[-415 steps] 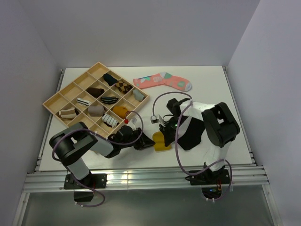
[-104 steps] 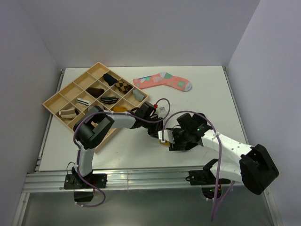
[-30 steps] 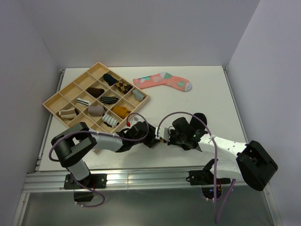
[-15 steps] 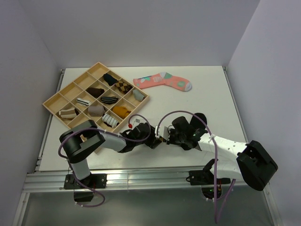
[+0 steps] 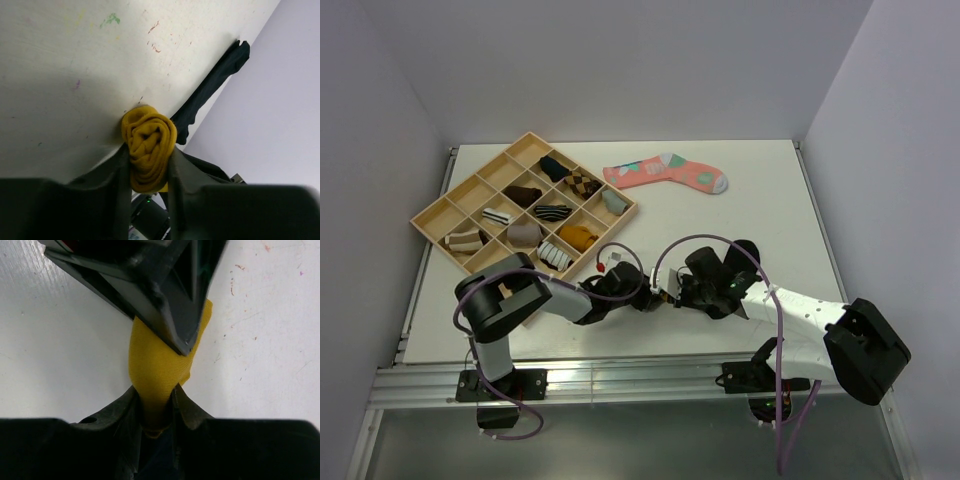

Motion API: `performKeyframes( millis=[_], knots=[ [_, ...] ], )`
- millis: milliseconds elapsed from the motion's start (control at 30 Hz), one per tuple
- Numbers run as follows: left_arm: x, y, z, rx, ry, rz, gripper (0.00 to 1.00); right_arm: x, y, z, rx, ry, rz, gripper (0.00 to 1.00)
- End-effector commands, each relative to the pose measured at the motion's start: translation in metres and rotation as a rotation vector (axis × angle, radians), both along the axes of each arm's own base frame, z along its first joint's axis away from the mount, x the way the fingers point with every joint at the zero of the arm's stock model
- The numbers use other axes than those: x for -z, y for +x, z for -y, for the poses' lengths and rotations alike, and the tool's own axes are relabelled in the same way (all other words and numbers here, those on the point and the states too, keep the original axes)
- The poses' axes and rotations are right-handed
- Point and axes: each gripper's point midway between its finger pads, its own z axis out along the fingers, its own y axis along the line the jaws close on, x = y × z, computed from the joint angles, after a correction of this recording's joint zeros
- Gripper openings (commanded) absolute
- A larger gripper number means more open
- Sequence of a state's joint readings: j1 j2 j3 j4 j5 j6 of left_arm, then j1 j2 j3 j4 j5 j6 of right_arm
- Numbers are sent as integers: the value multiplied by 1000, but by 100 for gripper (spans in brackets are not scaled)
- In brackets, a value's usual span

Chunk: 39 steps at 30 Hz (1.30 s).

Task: Roll the socks
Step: Pick up the sock at the center of the board, then place the sock in the storage box.

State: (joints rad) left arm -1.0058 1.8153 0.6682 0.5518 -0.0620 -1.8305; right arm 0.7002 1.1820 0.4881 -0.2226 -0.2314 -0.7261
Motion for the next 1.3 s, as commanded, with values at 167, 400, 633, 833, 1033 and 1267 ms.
performKeyframes(
  millis=[167,400,633,833,1033,1267],
  knots=[
    [-2,0,20,61,-45,25,0,-20,3,-16,-28,59,2,5],
    [-12,7,20,148,-92,115,0,-35,3,-12,-5,22,-32,57],
    [-31,27,-7,182,16,253,0,-85,21,-4,65,66,4,71],
    [-58,36,-53,133,70,341,0,-117,46,17,156,82,7,72],
    [-91,44,-132,32,236,407,0,-114,74,41,274,60,6,72],
    [-136,61,-275,-280,425,471,0,-109,93,42,304,71,9,72]
  ],
)
